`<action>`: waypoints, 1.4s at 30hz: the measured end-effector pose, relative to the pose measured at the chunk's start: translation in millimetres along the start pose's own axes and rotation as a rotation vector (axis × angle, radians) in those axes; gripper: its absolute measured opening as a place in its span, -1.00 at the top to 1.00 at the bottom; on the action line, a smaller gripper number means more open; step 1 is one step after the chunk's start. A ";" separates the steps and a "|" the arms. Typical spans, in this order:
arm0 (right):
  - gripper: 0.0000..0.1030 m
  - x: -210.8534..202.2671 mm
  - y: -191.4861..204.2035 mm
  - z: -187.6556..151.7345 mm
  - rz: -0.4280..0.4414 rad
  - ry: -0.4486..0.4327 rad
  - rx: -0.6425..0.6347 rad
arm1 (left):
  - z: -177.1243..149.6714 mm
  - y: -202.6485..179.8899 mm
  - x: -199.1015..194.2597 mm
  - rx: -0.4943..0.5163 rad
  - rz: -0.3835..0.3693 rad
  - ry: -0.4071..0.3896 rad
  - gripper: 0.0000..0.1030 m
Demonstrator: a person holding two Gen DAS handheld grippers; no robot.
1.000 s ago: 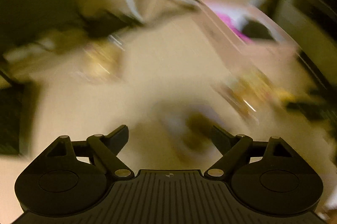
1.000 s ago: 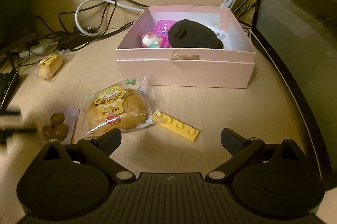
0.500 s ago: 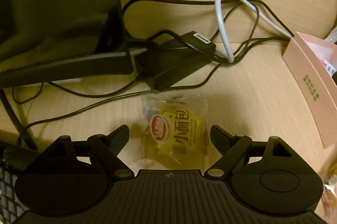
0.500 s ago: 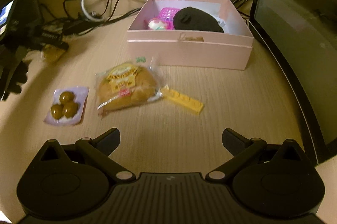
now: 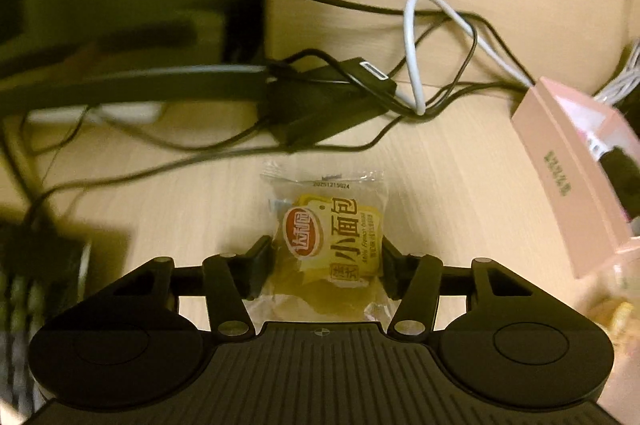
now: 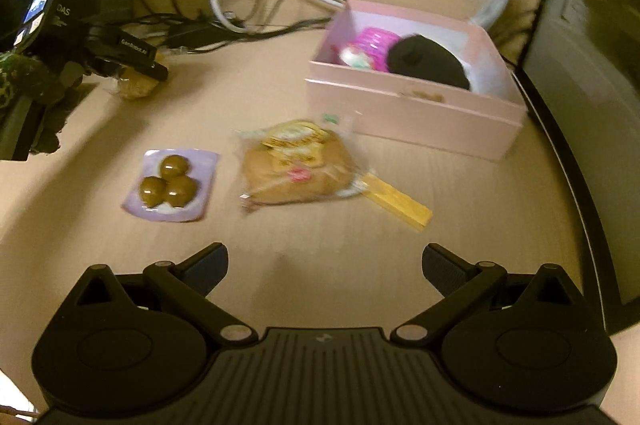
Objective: Organize objects
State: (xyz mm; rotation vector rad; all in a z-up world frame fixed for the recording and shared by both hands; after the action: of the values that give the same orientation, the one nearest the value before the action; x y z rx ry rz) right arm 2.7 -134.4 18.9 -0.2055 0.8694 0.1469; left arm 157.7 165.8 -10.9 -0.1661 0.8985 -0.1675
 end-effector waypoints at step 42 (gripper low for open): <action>-0.53 0.6 85.3 -14.7 0.155 0.002 -0.439 | -132.6 -43.9 -140.7 -0.162 -0.089 -0.003 -0.12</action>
State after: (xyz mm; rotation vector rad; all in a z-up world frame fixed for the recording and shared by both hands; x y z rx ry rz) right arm -25.8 -55.1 -0.9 -0.5485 0.8466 0.4833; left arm -36.1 143.4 24.6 -0.3573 0.9019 -0.1775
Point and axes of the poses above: each gripper's, at about its wrist camera, not at the fingertips, and x roughly the way its jaws point, y to its left, z to its top, the point moved 5 cm from there along x, roughly the way its jaws point, and after that the axes turned 8 degrees about -z, right-handed, at the moved point
